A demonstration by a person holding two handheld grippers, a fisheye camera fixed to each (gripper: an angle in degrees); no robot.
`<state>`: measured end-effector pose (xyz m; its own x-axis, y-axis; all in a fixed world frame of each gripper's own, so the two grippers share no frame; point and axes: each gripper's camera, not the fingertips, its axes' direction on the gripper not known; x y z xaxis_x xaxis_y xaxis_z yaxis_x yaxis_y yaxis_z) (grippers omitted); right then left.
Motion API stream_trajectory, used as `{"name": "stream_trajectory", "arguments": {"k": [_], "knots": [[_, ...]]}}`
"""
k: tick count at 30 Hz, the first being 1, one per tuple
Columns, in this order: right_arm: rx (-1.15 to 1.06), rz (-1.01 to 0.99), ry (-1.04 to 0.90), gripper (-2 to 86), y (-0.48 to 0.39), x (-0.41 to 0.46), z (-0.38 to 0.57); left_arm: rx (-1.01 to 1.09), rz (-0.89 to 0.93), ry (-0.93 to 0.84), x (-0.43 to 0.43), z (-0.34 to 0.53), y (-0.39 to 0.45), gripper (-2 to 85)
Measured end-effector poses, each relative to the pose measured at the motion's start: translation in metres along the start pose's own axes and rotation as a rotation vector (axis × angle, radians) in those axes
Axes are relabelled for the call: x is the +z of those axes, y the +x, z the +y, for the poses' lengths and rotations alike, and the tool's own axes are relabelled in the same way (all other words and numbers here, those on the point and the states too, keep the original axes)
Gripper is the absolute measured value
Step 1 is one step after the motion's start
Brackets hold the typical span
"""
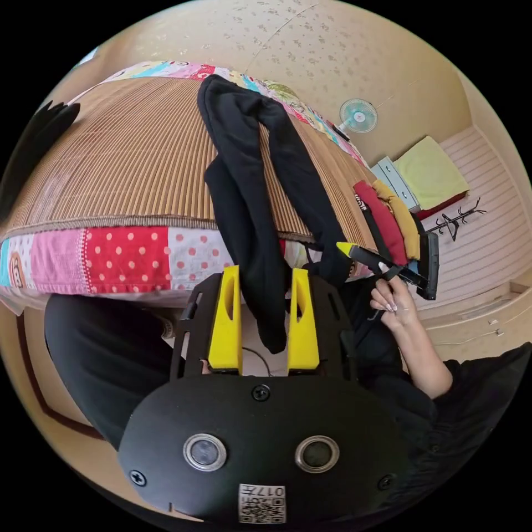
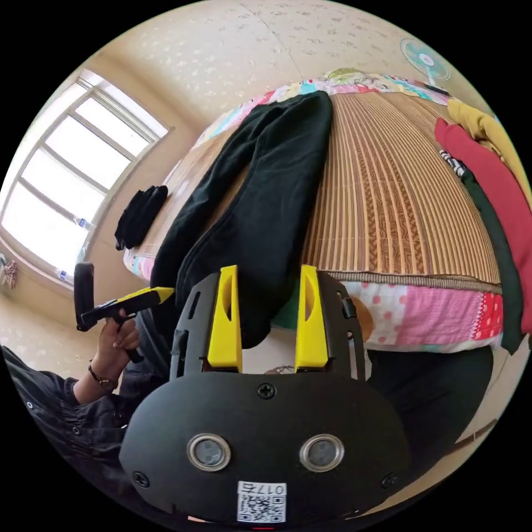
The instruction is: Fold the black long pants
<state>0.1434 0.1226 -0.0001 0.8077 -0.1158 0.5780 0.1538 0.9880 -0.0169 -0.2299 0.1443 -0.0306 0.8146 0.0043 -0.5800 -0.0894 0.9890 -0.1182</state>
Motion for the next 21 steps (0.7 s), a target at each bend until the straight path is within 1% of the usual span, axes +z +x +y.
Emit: {"name": "stream_trajectory", "arguments": {"k": [2, 3, 4, 5, 6, 7, 8, 9, 10, 11, 12, 13, 14, 15, 16, 17, 19, 21], "knots": [[0.003, -0.055, -0.080, 6.6, 0.001, 0.003, -0.011, 0.037, 0.139, -0.009, -0.007, -0.013, -0.001, 5.4], [0.003, -0.081, -0.065, 5.8, 0.002, -0.002, -0.014, 0.098, 0.326, -0.001, -0.018, -0.025, -0.001, 5.3], [-0.013, -0.171, -0.004, 4.7, 0.004, -0.019, -0.018, 0.157, 0.512, 0.033, -0.035, -0.033, 0.000, 5.1], [-0.024, -0.280, 0.078, 4.1, 0.007, -0.042, -0.021, 0.183, 0.590, 0.065, -0.046, -0.036, 0.000, 5.1], [-0.029, -0.334, 0.119, 4.0, 0.010, -0.054, -0.021, 0.229, 0.703, 0.133, -0.067, -0.038, -0.001, 5.0], [-0.051, -0.425, 0.190, 3.6, 0.015, -0.077, -0.020, 0.265, 0.766, 0.176, -0.083, -0.037, -0.001, 5.0], [-0.083, -0.472, 0.239, 3.3, 0.019, -0.095, -0.017, 0.278, 0.780, 0.183, -0.089, -0.035, -0.002, 5.0], [-0.095, -0.474, 0.249, 3.2, 0.022, -0.101, -0.015, 0.289, 0.769, 0.159, -0.093, -0.032, -0.001, 5.0], [-0.105, -0.438, 0.227, 3.0, 0.025, -0.107, -0.012, 0.260, 0.705, 0.073, -0.086, -0.028, 0.000, 5.1], [-0.101, -0.347, 0.152, 2.7, 0.028, -0.102, -0.010, 0.227, 0.642, 0.015, -0.080, -0.026, -0.001, 5.2], [-0.090, -0.279, 0.097, 2.6, 0.030, -0.096, -0.009, 0.138, 0.444, -0.115, -0.062, -0.020, -0.002, 6.0], [-0.047, -0.110, -0.027, 2.4, 0.032, -0.080, -0.005, 0.074, 0.210, -0.207, -0.046, -0.010, 0.000, 7.0], [-0.034, 0.058, -0.137, 2.2, 0.030, -0.062, 0.001, 0.048, 0.102, -0.226, -0.041, -0.005, 0.001, 7.7], [-0.043, 0.120, -0.175, 2.1, 0.027, -0.055, 0.005, 0.000, -0.088, -0.223, -0.036, 0.005, 0.008, 9.3], [-0.066, 0.201, -0.206, 1.9, 0.019, -0.045, 0.014, -0.006, -0.196, -0.172, -0.039, 0.013, 0.021, 11.3], [-0.082, 0.228, -0.205, 1.6, 0.012, -0.039, 0.021, 0.002, -0.229, -0.136, -0.043, 0.015, 0.030, 11.6], [-0.088, 0.207, -0.193, 1.4, 0.002, -0.034, 0.027, 0.040, -0.351, -0.033, -0.053, 0.018, 0.069, 12.3], [-0.086, 0.172, -0.190, 1.5, -0.004, -0.030, 0.027, 0.107, -0.419, -0.010, -0.051, 0.011, 0.100, 11.7]]}}
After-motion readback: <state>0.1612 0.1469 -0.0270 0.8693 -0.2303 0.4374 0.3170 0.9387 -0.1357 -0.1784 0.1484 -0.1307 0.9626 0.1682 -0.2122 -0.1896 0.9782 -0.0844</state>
